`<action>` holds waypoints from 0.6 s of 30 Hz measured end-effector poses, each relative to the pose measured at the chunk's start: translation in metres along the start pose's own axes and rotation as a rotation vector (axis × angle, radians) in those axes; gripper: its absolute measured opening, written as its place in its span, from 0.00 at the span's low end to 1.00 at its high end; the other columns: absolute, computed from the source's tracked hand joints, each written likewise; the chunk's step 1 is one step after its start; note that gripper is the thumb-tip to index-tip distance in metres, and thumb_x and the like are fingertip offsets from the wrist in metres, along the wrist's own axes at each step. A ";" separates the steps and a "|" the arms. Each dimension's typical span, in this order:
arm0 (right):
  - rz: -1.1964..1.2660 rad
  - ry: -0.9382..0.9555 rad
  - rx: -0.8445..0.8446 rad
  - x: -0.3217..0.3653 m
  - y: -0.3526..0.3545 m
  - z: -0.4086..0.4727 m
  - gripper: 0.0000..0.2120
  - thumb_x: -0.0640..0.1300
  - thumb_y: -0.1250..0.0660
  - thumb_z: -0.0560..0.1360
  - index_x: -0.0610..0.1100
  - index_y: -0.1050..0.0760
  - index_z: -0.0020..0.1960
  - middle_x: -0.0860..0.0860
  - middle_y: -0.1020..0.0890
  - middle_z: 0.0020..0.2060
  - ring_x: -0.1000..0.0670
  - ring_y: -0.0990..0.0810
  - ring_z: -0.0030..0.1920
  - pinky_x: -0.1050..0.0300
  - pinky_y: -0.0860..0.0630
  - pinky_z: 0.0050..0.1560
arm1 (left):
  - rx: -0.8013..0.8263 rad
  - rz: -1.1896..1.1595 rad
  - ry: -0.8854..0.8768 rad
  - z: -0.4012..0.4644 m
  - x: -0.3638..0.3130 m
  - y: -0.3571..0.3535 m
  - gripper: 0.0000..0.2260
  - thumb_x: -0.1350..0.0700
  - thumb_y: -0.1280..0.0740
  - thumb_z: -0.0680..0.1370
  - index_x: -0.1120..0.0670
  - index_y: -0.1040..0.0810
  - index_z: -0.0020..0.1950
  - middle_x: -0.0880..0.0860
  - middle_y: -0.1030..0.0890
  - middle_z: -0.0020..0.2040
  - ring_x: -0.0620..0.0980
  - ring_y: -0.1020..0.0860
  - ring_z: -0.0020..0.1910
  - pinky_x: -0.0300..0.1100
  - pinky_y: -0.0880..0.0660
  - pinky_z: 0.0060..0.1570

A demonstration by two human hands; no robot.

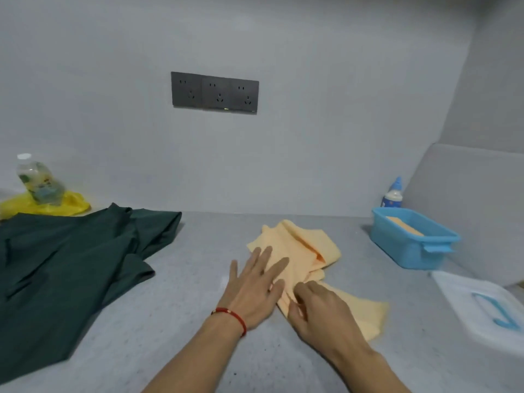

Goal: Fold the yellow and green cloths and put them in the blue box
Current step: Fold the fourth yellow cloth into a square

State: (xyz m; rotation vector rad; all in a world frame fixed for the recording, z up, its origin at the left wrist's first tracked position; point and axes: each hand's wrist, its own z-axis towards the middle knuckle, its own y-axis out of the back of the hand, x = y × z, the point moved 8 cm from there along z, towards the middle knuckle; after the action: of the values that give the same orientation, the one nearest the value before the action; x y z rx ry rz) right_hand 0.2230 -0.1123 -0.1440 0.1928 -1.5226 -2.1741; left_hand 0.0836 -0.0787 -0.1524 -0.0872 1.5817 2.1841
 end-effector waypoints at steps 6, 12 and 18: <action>0.340 -0.136 -0.021 -0.025 0.011 -0.009 0.15 0.65 0.56 0.79 0.60 0.35 0.49 0.59 0.24 0.41 0.59 0.29 0.46 0.53 0.34 0.46 | 0.087 -0.186 0.011 0.002 0.007 -0.005 0.19 0.40 0.54 0.85 0.41 0.28 0.67 0.36 0.33 0.73 0.36 0.42 0.76 0.58 0.59 0.78; -0.076 -0.299 0.066 -0.059 0.009 -0.020 0.14 0.52 0.56 0.86 0.54 0.35 0.66 0.51 0.29 0.63 0.44 0.32 0.56 0.45 0.32 0.53 | -0.111 0.152 0.228 -0.003 0.017 0.015 0.17 0.43 0.55 0.83 0.48 0.32 0.45 0.45 0.24 0.41 0.49 0.23 0.45 0.56 0.45 0.75; -0.262 -0.548 0.154 -0.094 0.031 -0.032 0.24 0.55 0.57 0.83 0.52 0.26 0.65 0.50 0.27 0.61 0.44 0.31 0.61 0.45 0.35 0.59 | -0.228 0.416 0.400 -0.034 0.017 0.037 0.18 0.45 0.50 0.79 0.49 0.23 0.43 0.49 0.23 0.37 0.54 0.26 0.37 0.53 0.34 0.50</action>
State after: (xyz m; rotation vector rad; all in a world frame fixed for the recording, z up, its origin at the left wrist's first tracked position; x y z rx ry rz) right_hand 0.3269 -0.1046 -0.1421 -0.1842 -2.0639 -2.4434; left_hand 0.0473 -0.1132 -0.1364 -0.3057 1.6615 2.8096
